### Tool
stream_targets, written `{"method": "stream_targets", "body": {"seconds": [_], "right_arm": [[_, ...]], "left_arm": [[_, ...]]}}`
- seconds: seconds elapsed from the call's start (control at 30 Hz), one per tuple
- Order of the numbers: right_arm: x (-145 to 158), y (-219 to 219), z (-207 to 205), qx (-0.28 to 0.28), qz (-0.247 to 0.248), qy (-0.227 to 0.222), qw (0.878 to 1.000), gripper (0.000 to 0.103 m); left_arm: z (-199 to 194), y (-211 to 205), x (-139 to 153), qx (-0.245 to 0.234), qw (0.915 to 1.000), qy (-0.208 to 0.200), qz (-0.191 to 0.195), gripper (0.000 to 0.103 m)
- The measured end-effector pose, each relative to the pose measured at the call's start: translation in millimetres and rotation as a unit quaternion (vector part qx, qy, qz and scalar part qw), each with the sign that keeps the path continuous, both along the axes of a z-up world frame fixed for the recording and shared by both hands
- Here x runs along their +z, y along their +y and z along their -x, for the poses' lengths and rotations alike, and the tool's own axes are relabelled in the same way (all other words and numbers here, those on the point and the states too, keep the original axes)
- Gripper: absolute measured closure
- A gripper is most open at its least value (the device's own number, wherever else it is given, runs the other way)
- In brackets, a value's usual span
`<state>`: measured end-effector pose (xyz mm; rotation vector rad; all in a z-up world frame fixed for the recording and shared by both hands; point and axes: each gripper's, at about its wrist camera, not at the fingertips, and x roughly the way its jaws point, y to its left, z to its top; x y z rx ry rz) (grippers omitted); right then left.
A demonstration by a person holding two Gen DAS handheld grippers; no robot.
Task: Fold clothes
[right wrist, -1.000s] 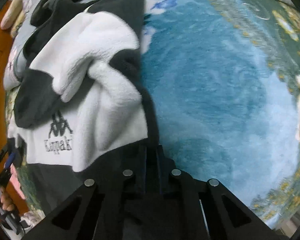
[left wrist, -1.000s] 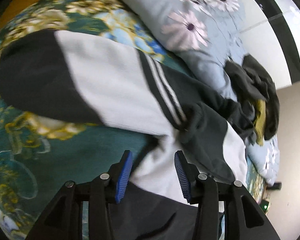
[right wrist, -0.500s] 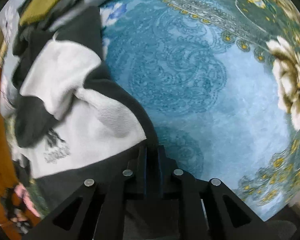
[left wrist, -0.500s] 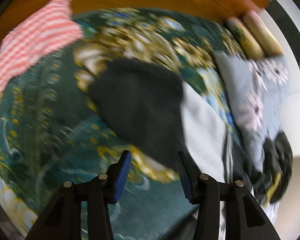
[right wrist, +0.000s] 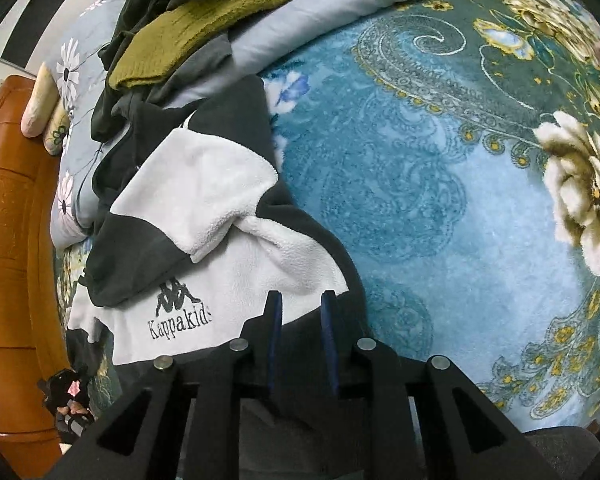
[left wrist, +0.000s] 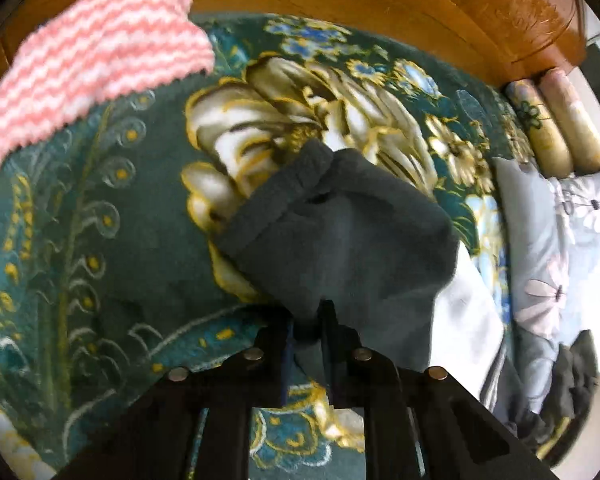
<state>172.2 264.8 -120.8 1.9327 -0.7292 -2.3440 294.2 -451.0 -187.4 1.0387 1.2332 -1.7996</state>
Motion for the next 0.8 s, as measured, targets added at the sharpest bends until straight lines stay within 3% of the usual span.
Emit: {"method": "stream_targets", "body": {"seconds": [0.1,0.2,0.3,0.4,0.53,0.63,0.8], "right_arm": [[-2,2,1,-0.011,0.012,0.004,1.0,0.083],[-1,4,1,-0.019,0.023,0.008,1.0,0.083],[-2,4,2,-0.023,0.034,0.014,0.999,0.083],[-2,5,3,-0.023,0.049,0.024,0.998,0.083],[-6,14,1,-0.04,0.078,0.033,0.996,0.083],[-7,23,-1,-0.062,0.106,0.045,0.991,0.083],[-13,31,1,-0.089,0.138,0.055,0.985,0.083]], "left_arm": [[16,15,38,-0.043,0.9963,0.002,0.074,0.095],[41,52,110,-0.129,0.9788,0.069,0.144,0.096],[70,109,178,-0.237,0.9386,0.156,0.196,0.097],[101,184,218,-0.35,0.8848,0.198,0.235,0.097],[138,290,227,-0.46,0.827,0.233,0.224,0.097],[161,365,212,-0.527,0.7952,0.231,0.19,0.097],[195,466,150,-0.614,0.7556,0.161,0.161,0.097]]}}
